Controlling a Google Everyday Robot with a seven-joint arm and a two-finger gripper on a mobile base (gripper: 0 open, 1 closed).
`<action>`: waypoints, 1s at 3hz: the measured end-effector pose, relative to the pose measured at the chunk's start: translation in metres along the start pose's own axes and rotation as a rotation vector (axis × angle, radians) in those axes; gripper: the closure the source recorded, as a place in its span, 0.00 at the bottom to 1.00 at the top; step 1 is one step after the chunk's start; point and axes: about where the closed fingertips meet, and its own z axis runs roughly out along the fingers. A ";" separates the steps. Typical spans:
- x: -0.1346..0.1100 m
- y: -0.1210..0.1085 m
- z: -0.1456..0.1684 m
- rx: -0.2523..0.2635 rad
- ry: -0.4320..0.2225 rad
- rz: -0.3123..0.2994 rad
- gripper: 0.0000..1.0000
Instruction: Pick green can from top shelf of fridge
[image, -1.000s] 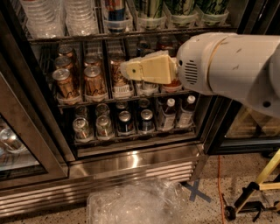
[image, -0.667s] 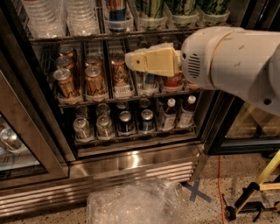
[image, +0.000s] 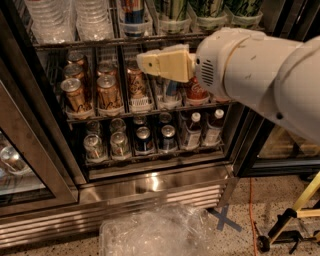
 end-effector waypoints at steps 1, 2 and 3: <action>0.000 -0.024 0.010 0.087 -0.070 0.008 0.00; 0.004 -0.052 0.011 0.182 -0.131 0.017 0.00; 0.001 -0.077 0.014 0.276 -0.192 0.024 0.00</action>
Offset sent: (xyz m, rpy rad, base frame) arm 0.0846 -0.0497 0.0020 0.0793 -0.2018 -0.3101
